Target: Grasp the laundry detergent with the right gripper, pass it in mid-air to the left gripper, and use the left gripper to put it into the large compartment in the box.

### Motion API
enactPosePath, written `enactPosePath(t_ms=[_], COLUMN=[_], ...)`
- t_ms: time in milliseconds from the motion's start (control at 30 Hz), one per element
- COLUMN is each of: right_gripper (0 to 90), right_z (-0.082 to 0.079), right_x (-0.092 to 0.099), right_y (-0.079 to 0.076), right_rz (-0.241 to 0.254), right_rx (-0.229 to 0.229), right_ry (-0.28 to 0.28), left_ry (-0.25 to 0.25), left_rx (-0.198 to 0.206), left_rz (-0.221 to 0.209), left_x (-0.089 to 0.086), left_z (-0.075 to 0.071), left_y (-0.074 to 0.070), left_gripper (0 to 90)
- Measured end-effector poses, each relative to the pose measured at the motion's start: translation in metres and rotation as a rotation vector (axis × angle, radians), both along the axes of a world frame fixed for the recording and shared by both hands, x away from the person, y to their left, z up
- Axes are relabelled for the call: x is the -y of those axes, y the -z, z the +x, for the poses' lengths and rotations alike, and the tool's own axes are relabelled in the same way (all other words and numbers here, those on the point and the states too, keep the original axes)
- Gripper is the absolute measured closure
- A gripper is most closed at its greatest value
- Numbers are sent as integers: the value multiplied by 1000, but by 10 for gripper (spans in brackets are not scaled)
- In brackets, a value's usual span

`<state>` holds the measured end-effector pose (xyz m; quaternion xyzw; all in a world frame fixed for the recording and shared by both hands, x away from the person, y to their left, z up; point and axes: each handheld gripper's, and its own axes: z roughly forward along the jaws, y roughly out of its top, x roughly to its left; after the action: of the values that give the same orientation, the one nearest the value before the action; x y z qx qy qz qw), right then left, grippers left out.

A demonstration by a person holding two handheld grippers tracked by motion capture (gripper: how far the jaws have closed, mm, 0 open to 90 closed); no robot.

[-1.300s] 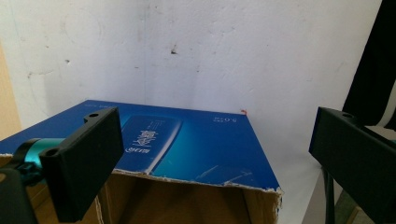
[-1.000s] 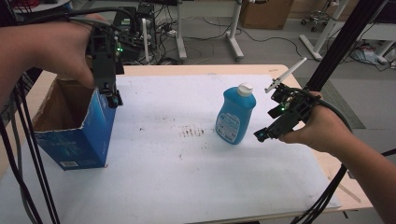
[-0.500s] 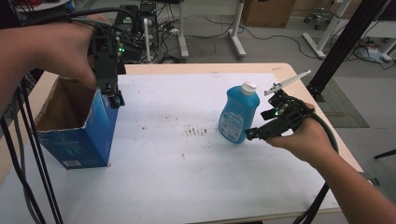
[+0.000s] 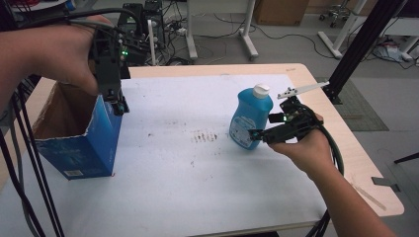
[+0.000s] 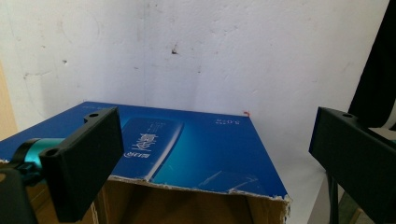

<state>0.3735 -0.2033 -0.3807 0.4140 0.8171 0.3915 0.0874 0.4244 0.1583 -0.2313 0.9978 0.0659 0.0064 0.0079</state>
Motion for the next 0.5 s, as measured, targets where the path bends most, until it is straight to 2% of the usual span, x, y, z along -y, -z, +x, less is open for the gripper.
enactPosePath(t_ms=[267,500], right_gripper=[29,29], right_z=[3,5], right_x=[-7,-12], right_y=[6,16], right_rz=[15,36], right_rx=[42,60], right_ry=[29,44], left_ry=[-3,-4], left_rx=[-2,-7], left_rz=[-2,5], left_x=[-4,-8], left_z=[-1,-2], left_y=[2,3], left_gripper=[30,30])
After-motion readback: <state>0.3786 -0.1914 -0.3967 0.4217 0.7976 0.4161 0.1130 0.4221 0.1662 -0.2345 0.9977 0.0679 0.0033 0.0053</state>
